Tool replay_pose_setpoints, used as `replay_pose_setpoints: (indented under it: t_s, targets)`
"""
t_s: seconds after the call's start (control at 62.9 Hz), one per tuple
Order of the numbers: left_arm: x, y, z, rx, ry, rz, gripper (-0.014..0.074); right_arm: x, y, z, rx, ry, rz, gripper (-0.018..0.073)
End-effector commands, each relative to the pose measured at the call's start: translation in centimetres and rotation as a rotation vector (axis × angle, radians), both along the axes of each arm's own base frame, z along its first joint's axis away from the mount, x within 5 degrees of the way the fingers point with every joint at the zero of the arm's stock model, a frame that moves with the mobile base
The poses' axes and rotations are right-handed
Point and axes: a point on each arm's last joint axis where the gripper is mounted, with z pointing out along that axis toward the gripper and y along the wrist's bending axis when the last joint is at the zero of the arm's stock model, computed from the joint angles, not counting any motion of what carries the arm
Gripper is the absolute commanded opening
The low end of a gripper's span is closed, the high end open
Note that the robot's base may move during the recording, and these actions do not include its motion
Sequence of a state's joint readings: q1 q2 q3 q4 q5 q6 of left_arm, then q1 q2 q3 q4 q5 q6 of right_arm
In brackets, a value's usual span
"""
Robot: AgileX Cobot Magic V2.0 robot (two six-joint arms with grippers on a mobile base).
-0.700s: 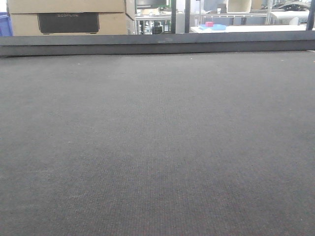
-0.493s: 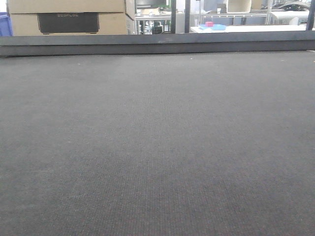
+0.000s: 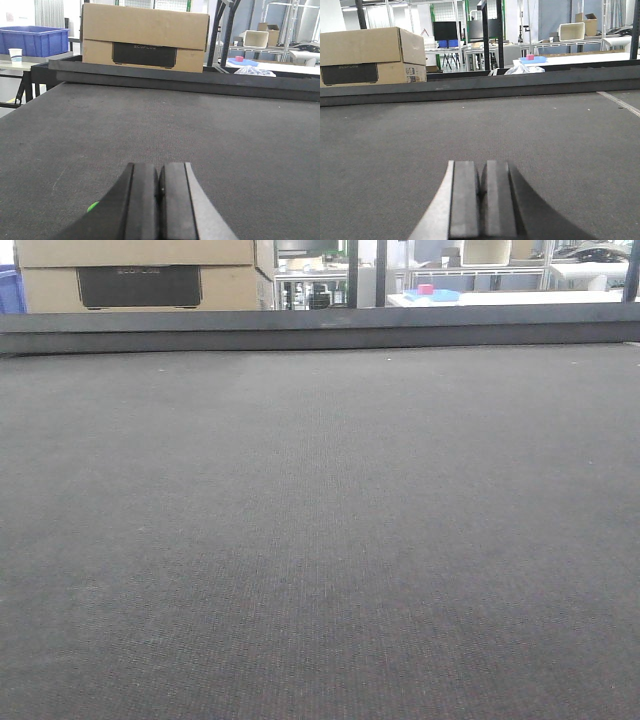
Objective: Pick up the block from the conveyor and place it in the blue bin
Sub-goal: 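Lower both grippers toward the green and blue blocks on the conveyor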
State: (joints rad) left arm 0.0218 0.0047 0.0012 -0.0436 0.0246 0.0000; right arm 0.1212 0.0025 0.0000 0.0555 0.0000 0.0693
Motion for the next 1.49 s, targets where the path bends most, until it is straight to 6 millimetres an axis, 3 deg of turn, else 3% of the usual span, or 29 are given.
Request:
replay_pose_setpoints:
  t_s: [0.0,0.223,0.636,0.922,1.145,1.256,1.479]
  targets:
    - [-0.1,0.0,0.2,-0.003,-0.024,0.005,-0.0111,0.0,0.0,0.2,-0.007,-0.020,-0.006,-0.0161]
    - [-0.1,0.0,0.2,-0.003,-0.024,0.005,-0.0111,0.0,0.0,0.2,-0.006,-0.026,-0.006,-0.0161]
    - [-0.2,0.1,1.2,-0.001,-0.130,0.009,-0.0111,-0.6,-0.2,2.5,0.026,-0.284,-0.021,-0.0161]
    - [-2.3,0.0,8.5,0.004,-0.341,0.008,-0.0111,-2.4,-0.4,8.6,0.007,-0.428,-0.030,-0.0161]
    - [-2.3,0.0,14.1,0.067,-0.252,0.018,-0.0111,-1.9,-0.3,13.2,-0.018,-0.410,-0.033,-0.0161]
    - [-1.8,0.0,16.3,0.075,-0.157,0.022,-0.0111,-1.2,-0.2,15.4,-0.001,-0.332,-0.019,-0.0161]
    - [0.5,0.2,19.6,0.073,0.111,0.024,-0.0111,0.6,0.4,19.1,-0.053,0.039,0.028,-0.0161]
